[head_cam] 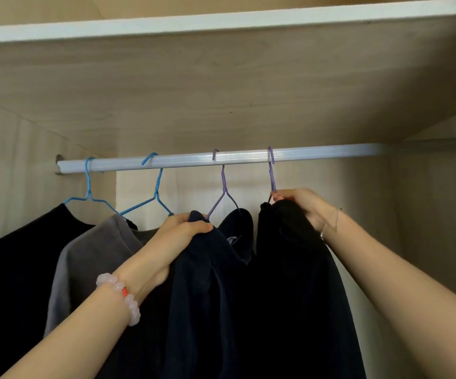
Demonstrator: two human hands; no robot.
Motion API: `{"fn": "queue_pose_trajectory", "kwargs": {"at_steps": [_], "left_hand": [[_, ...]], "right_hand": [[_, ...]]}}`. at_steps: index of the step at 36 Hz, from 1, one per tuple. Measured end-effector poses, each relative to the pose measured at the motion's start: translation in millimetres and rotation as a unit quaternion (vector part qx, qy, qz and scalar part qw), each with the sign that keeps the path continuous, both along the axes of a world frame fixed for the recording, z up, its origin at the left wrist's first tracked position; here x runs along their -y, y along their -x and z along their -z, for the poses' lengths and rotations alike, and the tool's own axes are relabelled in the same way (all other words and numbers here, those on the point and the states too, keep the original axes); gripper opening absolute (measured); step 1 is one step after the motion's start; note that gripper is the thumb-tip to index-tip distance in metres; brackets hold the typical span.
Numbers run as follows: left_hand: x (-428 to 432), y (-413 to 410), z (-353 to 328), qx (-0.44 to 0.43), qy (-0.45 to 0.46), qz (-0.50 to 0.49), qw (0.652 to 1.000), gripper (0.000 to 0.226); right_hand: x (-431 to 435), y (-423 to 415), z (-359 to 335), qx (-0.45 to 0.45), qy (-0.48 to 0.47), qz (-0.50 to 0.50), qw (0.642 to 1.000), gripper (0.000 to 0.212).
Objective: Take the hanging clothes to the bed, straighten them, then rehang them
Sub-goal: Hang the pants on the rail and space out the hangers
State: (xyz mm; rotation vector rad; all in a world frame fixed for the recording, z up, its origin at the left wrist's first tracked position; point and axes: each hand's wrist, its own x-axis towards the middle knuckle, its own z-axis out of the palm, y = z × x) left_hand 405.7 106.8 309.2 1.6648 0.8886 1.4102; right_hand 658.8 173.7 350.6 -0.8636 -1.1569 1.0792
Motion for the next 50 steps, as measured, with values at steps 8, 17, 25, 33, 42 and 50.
{"fn": "queue_pose_trajectory", "kwargs": {"at_steps": [8, 17, 25, 33, 42, 50], "left_hand": [[-6.5, 6.3, -13.6, -0.069, 0.040, 0.026, 0.996, 0.018], [-10.5, -14.4, -12.4, -0.063, 0.070, 0.010, 0.995, 0.011], [-14.4, -8.3, 13.3, -0.055, -0.004, -0.018, 0.998, 0.023], [-15.6, 2.8, 19.4, -0.013, -0.012, -0.054, 0.998, 0.024], [-2.4, 2.9, 17.6, 0.039, 0.008, -0.077, 0.996, 0.023], [10.2, 2.5, 22.1, 0.010, -0.003, -0.027, 1.000, 0.012]], "right_hand": [[69.6, 13.5, 6.6, 0.267, -0.034, 0.156, 0.950, 0.029], [106.7, 16.3, 37.2, 0.450, 0.018, 0.230, 0.863, 0.049], [123.4, -2.3, 39.9, 0.529, 0.054, 0.305, 0.790, 0.020], [116.9, 13.4, 48.0, 0.537, 0.006, 0.310, 0.785, 0.033], [112.1, 14.6, 53.0, 0.509, -0.018, 0.313, 0.802, 0.017], [122.7, 13.6, 59.4, 0.493, -0.005, 0.320, 0.809, 0.031]]}}
